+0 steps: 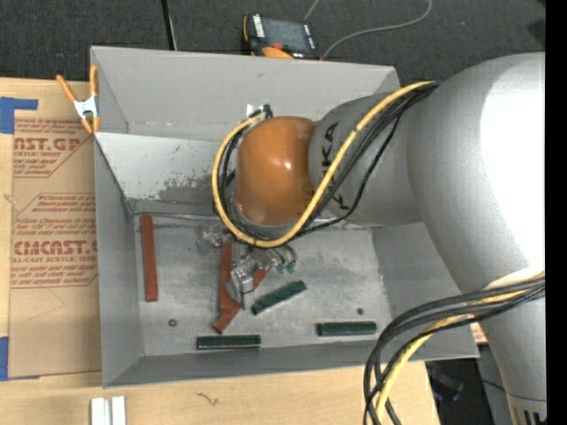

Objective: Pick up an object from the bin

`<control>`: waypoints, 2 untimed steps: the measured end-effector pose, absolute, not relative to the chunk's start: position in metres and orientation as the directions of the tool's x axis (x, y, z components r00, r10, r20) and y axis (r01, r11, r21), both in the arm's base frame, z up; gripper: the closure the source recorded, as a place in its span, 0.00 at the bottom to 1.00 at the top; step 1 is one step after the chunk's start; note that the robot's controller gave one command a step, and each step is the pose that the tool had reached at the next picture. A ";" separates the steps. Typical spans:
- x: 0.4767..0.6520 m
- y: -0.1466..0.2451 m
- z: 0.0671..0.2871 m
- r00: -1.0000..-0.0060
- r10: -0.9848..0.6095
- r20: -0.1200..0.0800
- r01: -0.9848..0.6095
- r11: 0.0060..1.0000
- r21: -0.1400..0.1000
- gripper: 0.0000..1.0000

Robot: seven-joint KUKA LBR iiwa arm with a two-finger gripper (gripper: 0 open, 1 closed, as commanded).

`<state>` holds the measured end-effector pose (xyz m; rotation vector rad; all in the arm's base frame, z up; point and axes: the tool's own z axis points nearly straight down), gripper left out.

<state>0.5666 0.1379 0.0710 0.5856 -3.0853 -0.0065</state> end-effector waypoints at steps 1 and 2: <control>0.565 0.156 0.101 -0.741 -0.672 -0.005 -0.672 0.741 0.000 0.00; 0.552 0.172 0.106 -0.434 -0.901 -0.003 -0.901 0.434 0.000 0.00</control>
Offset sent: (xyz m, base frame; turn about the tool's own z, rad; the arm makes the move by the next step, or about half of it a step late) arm -0.0022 0.0161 0.0290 -0.3604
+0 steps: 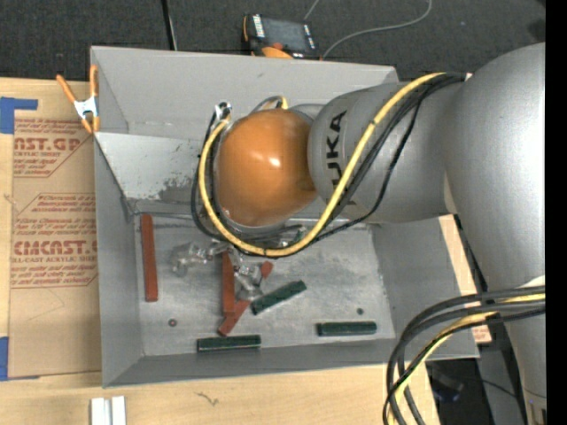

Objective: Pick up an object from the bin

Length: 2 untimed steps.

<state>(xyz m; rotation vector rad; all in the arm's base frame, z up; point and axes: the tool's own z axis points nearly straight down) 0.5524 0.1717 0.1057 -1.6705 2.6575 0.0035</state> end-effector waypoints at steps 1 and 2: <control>0.572 0.161 0.069 -0.381 -0.925 -0.003 -0.925 0.381 0.000 0.00; 0.572 0.163 0.070 -0.382 -0.924 -0.006 -0.924 0.382 -0.001 0.00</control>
Offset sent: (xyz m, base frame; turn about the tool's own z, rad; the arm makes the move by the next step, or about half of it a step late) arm 0.0193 -0.0121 -0.0357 -0.0602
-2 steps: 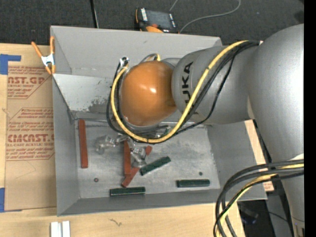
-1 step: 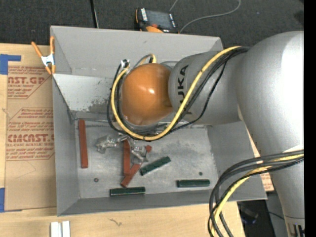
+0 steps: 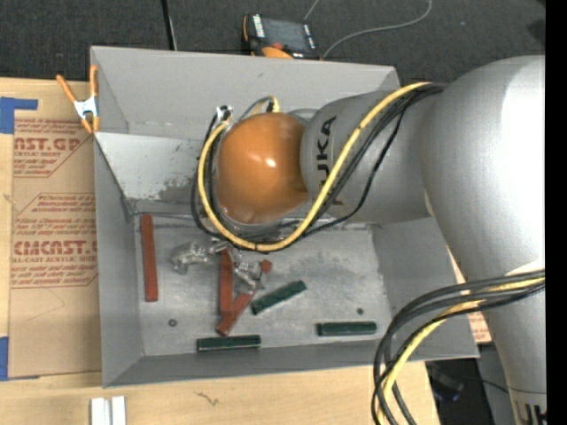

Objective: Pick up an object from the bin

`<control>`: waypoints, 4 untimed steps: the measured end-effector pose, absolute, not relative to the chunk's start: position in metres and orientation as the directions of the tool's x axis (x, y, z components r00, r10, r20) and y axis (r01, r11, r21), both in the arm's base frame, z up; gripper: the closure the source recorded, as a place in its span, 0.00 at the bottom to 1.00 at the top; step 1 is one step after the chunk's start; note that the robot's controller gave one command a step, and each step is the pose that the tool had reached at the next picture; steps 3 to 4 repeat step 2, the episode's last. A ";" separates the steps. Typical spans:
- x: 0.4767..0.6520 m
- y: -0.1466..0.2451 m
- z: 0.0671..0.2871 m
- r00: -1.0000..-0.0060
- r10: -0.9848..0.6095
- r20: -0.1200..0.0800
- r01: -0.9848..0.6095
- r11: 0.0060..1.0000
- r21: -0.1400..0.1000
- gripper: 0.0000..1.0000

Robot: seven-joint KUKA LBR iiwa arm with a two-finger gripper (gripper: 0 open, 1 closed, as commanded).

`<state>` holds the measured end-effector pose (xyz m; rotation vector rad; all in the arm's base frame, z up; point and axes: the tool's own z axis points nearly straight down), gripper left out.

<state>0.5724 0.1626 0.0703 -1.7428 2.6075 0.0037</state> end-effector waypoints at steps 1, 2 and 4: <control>0.572 0.162 0.070 -0.383 -0.924 -0.006 -0.924 0.383 -0.001 1.00; 0.574 0.164 0.183 -0.384 -0.923 -0.008 -0.923 0.384 -0.007 1.00; 0.574 0.164 0.183 -0.384 -0.923 -0.008 -0.923 0.384 -0.007 1.00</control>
Offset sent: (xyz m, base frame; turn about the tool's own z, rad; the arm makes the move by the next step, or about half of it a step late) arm 0.0000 0.0000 0.0000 0.0000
